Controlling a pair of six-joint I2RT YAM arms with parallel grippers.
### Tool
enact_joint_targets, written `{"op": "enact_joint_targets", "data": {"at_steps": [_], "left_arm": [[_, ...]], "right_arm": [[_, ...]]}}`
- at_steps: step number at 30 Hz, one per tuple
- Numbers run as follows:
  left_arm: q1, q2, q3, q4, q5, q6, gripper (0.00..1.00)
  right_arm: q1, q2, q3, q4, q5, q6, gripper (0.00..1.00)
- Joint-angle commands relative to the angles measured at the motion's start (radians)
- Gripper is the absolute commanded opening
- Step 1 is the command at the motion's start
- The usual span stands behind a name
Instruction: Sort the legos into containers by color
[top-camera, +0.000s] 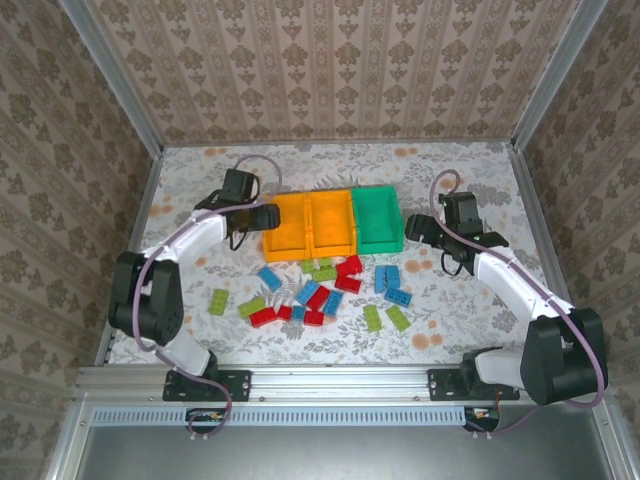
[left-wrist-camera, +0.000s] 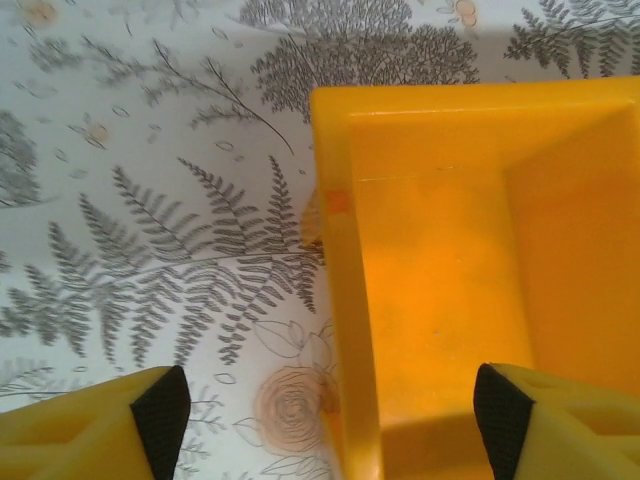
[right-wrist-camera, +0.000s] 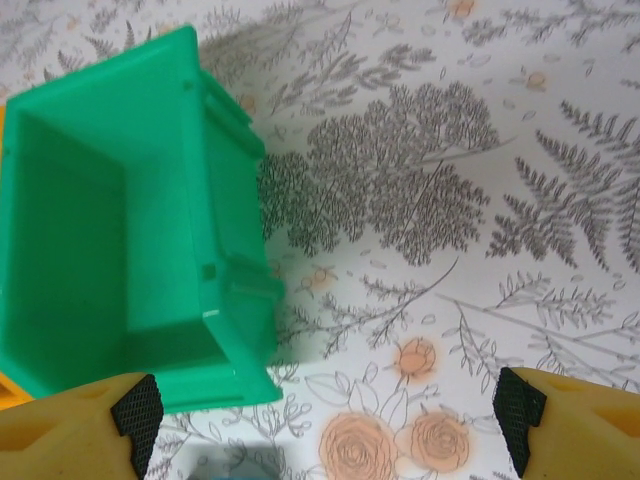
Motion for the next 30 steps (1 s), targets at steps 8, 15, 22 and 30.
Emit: {"op": "enact_joint_targets", "data": {"at_steps": [8, 15, 22, 30], "left_arm": [[0.002, 0.181, 0.158, -0.145, 0.052, -0.074, 0.51], [0.021, 0.206, 0.189, -0.146, 0.037, -0.088, 0.27], [0.081, 0.227, 0.241, -0.141, 0.030, -0.102, 0.23], [0.121, 0.252, 0.268, -0.155, 0.018, -0.071, 0.22]], "right_arm": [[0.096, 0.007, 0.058, -0.154, 0.060, 0.019, 0.89], [0.165, 0.038, 0.054, -0.264, 0.110, 0.135, 0.89], [0.252, 0.085, 0.017, -0.238, 0.108, 0.234, 0.92], [0.341, 0.228, 0.075, -0.295, 0.132, 0.244, 0.91]]}}
